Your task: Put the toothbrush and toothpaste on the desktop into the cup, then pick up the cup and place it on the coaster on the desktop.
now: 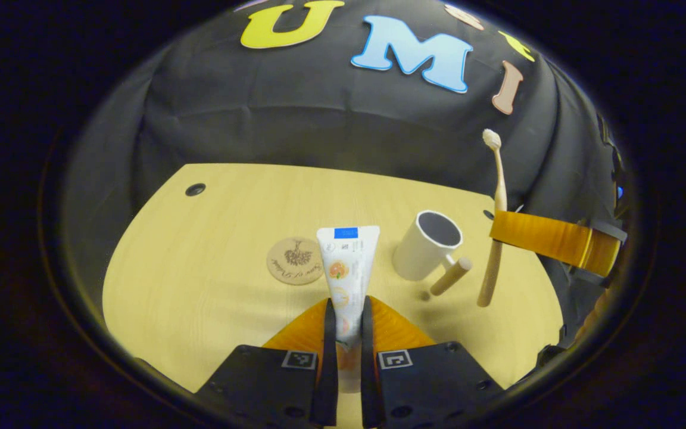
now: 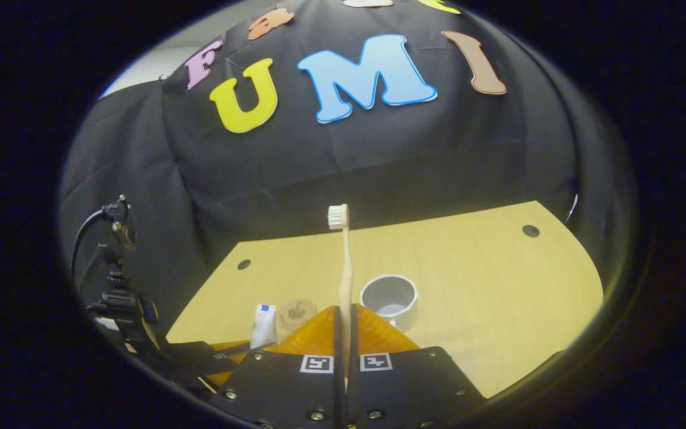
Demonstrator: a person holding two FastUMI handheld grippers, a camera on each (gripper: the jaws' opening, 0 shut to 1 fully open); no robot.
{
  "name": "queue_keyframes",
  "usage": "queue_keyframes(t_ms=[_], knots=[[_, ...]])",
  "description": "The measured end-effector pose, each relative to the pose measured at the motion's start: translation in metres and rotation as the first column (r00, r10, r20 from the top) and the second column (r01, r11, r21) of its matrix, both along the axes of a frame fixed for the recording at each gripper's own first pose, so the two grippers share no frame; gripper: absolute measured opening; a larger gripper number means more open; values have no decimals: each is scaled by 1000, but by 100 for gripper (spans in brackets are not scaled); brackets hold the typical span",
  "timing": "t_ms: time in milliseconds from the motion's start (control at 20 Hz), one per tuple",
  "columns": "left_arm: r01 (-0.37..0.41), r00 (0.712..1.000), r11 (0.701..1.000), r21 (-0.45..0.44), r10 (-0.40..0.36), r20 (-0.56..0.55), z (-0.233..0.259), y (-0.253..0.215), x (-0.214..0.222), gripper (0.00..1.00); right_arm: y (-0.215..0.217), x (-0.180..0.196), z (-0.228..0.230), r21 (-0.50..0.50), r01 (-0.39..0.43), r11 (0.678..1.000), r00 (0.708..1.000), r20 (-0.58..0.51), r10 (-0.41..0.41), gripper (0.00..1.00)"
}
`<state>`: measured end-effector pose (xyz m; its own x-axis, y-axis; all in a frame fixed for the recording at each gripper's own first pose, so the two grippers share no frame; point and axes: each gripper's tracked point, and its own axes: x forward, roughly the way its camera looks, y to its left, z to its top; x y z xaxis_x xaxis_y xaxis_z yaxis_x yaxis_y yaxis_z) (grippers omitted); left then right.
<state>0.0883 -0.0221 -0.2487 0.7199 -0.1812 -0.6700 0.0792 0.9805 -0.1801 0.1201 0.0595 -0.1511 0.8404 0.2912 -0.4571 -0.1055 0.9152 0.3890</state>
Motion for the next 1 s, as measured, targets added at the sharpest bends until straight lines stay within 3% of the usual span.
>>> queue_keyframes(t_ms=[100, 150, 350, 400, 550, 650, 700, 750, 800, 850, 1000], knots=[[-4, 999, 1000, 2, 4, 43, 13, -2, 5, 23, -3, 14, 4, 11, 7, 1000, 999, 42, -7, 2], [-4, 998, 1000, -1, 4, 61, 18, -3, 8, 28, -5, 19, 4, 14, 7, 1000, 998, 54, -8, 1], [-13, 994, 1000, -11, 14, 109, 34, -7, 19, 18, -13, 47, 2, -7, 30, 1000, 992, 122, -29, 2], [-22, 993, 1000, -14, 23, 120, 37, -8, 22, 23, -16, 54, 2, -14, 34, 999, 990, 140, -32, 2], [-39, 989, 998, -40, 45, 142, 43, -9, 23, 23, -21, 75, -2, -49, 58, 997, 980, 192, -48, 2], [-50, 987, 998, -43, 56, 148, 45, -9, 23, 23, -18, 84, -16, -80, 49, 996, 981, 189, -34, 2], [-53, 987, 998, -45, 59, 148, 45, -10, 23, 28, -17, 87, -24, -97, 43, 994, 982, 185, -25, 2], [-58, 987, 997, -46, 64, 146, 45, -9, 23, 23, -18, 90, -32, -116, 38, 992, 984, 179, -17, 3], [-61, 987, 997, -48, 67, 145, 45, -10, 24, 28, -18, 92, -43, -137, 33, 990, 986, 165, -10, 3], [-64, 987, 997, -51, 71, 143, 44, -10, 24, 23, -19, 92, -52, -151, 28, 988, 989, 147, -6, 3], [-68, 988, 996, -53, 74, 134, 40, -12, 25, 23, -17, 91, -73, -155, -2, 988, 997, 82, 14, 4]])
